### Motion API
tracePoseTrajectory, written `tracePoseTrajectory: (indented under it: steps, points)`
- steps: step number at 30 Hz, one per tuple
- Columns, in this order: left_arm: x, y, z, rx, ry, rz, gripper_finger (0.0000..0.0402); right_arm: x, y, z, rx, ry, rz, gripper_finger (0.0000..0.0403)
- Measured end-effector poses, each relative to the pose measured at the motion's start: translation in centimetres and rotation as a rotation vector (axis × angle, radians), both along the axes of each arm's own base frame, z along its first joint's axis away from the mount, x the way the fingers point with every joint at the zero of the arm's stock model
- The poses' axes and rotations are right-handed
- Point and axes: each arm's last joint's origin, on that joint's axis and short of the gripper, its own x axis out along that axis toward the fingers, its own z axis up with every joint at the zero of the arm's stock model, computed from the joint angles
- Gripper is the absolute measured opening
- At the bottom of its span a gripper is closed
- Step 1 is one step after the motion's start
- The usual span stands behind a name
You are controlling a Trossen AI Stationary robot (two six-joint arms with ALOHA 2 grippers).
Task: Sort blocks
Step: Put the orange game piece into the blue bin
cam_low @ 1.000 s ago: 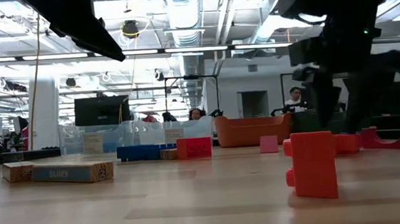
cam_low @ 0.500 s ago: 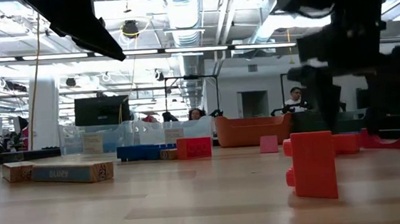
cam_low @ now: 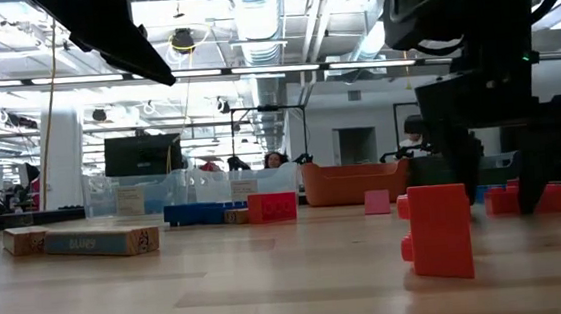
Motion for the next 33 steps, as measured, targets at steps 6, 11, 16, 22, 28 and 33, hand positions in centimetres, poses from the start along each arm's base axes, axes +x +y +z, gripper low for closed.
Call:
tracePoseTrajectory:
  steps: [6,11,16,22,28,33]
  points:
    - [0.0,0.0,0.0,0.002,0.006,0.000,0.0192,0.5,0.1,2.1,0.023,-0.044,-0.167,0.0292]
    - [0.0,0.0,-0.1,0.003,0.008,-0.001,0.0192,0.0,-0.3,2.5,0.055,0.007,-0.342,0.0292]
    - [0.0,0.0,-0.1,0.005,0.008,-0.002,0.0192,-0.5,-1.1,2.0,0.042,0.049,-0.485,0.0292]
    - [-0.1,0.0,-0.1,0.005,0.010,-0.003,0.0192,-0.8,-1.6,1.1,0.086,0.059,-0.547,0.0292]
    - [-0.1,0.0,-0.2,0.009,0.022,-0.005,0.0192,-1.1,-1.6,0.3,0.106,0.059,-0.549,0.0290]
    - [-0.1,0.0,-0.2,0.015,0.024,-0.009,0.0192,-1.0,-1.6,0.2,0.105,0.059,-0.541,0.0266]
